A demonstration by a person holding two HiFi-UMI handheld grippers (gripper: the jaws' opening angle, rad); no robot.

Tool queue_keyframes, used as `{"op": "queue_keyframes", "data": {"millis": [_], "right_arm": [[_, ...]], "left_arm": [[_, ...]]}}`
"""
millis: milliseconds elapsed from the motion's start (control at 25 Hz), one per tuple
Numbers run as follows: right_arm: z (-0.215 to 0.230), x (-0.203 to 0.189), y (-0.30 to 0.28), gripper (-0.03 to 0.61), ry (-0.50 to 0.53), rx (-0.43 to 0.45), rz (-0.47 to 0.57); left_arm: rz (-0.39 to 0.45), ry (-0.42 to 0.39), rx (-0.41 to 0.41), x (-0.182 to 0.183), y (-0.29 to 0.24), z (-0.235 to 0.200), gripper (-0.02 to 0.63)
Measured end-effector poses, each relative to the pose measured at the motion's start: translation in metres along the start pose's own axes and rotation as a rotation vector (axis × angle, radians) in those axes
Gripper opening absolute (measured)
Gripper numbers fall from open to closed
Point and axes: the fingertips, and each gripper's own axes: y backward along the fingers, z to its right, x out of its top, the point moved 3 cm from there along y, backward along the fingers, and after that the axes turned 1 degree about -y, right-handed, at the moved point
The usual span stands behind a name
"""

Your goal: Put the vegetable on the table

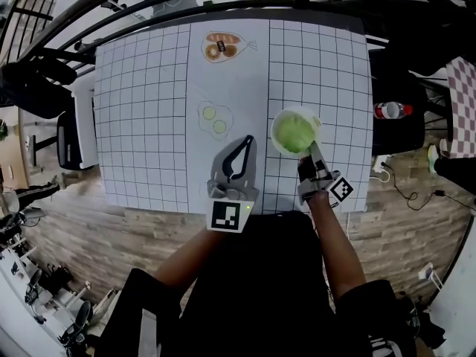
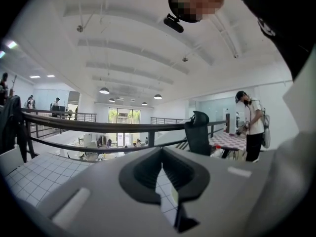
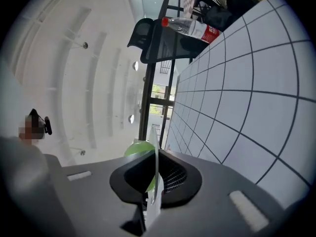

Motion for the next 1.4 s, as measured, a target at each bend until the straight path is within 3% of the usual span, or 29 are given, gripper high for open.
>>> {"op": "queue_keyframes", "data": {"millis": [600,1080,1400], "right_arm": [[0.048,-0.002,-0.021,0.011,0.057,-0.027,-0.067],[0.081,-0.001,-0.021,0.014,0.037,-0.124,-0.052],[0.082,-0.003,-0.028,0.014,0.023,-0.123,-0.069]], "left_arm": [[-0.032,-0.003,0.022,-0.008,-0.025,-0.002,0.008],[-0.068,-0.013,0.052,-0.017,-0.023,-0.003,0.008],[-0.048,0.0,0.069,-0.014,-0.03,-0.002,0.008]]}}
